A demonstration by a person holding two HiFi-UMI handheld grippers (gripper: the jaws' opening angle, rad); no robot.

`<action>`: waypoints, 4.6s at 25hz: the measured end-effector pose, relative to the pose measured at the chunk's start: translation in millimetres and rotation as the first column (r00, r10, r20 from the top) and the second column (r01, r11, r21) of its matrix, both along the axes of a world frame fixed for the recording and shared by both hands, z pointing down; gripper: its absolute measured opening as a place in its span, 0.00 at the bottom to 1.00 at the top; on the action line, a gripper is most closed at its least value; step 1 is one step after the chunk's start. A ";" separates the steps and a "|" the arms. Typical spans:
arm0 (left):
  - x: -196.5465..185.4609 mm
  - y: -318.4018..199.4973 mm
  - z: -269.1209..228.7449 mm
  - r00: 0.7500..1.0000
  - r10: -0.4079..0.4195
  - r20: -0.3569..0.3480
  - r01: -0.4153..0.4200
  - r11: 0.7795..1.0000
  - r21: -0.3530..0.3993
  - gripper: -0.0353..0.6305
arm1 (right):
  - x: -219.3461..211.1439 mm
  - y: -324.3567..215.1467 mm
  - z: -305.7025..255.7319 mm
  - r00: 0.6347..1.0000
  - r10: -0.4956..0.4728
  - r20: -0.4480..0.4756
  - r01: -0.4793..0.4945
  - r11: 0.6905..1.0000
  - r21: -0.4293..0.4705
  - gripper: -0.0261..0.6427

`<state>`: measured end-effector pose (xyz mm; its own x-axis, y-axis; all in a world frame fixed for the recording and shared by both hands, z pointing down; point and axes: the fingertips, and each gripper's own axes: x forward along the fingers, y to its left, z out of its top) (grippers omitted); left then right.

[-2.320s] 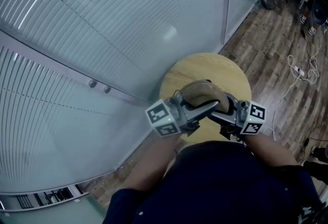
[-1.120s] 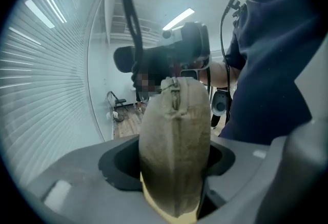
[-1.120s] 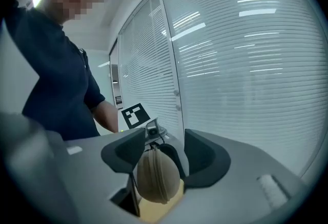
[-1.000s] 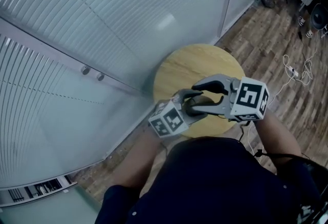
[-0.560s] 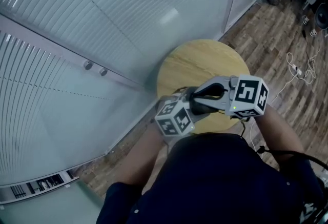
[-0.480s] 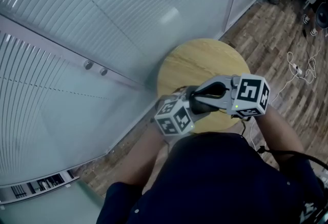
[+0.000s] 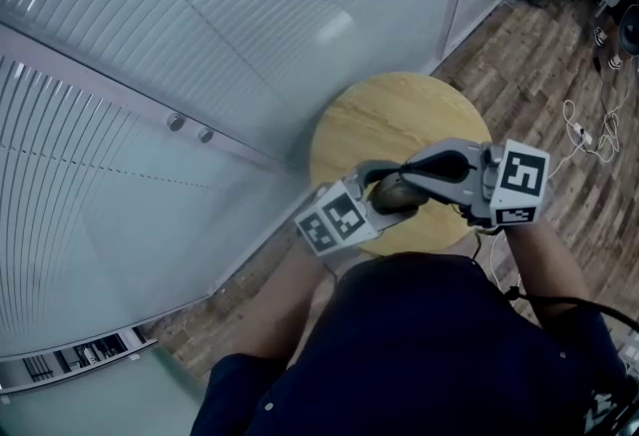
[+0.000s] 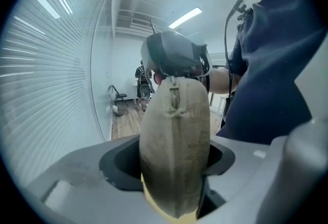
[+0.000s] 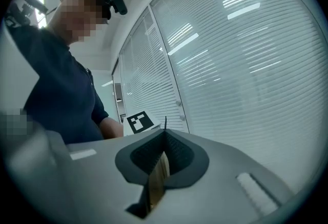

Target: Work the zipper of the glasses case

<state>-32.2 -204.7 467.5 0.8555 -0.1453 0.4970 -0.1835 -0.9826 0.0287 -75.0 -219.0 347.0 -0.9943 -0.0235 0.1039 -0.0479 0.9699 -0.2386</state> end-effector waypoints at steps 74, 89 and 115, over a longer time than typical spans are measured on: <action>-34.6 -9.6 -138.5 0.812 -0.127 -0.570 0.054 0.988 -0.143 0.50 | 45.3 -6.3 -62.3 0.907 0.071 0.415 0.018 0.978 -0.208 0.06; -76.6 -48.4 -205.9 0.578 -0.250 -0.777 0.085 0.965 -0.248 0.50 | 42.5 -1.2 -17.4 0.942 0.086 0.325 -0.016 0.977 -0.212 0.06; -42.6 -87.8 -216.1 0.503 -0.392 -0.771 0.184 0.920 -0.347 0.50 | -25.3 27.3 12.6 0.999 -0.031 -0.018 0.033 0.994 0.108 0.06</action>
